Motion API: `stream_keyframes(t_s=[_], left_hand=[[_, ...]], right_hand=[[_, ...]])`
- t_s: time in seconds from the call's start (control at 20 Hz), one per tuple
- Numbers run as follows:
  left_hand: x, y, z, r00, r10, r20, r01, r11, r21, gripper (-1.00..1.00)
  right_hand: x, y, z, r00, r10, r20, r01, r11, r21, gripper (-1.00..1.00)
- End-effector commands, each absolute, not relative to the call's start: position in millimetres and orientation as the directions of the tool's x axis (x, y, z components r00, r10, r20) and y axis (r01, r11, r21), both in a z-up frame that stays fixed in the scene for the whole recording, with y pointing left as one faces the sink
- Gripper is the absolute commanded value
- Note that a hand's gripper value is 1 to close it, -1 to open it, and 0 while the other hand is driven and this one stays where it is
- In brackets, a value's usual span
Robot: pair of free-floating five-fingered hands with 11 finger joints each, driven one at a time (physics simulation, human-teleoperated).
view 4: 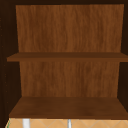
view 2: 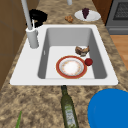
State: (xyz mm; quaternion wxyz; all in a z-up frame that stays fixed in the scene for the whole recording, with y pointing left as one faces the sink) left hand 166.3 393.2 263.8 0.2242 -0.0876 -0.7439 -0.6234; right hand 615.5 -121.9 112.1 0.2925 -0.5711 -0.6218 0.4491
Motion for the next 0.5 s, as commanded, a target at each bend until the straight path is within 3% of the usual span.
stream_keyframes(t_s=[0.0,0.45], left_hand=[[166.3,393.2,263.8,-0.884,-0.149,0.443,0.410,0.207,0.888,0.00],[166.3,393.2,263.8,-0.884,-0.149,0.443,0.410,0.207,0.888,0.00]], right_hand=[[599.9,-125.5,89.3,-0.124,0.988,-0.092,0.472,-0.023,-0.881,1.00],[600.7,-124.5,79.9,-0.142,0.984,-0.105,0.512,-0.018,-0.859,1.00]])
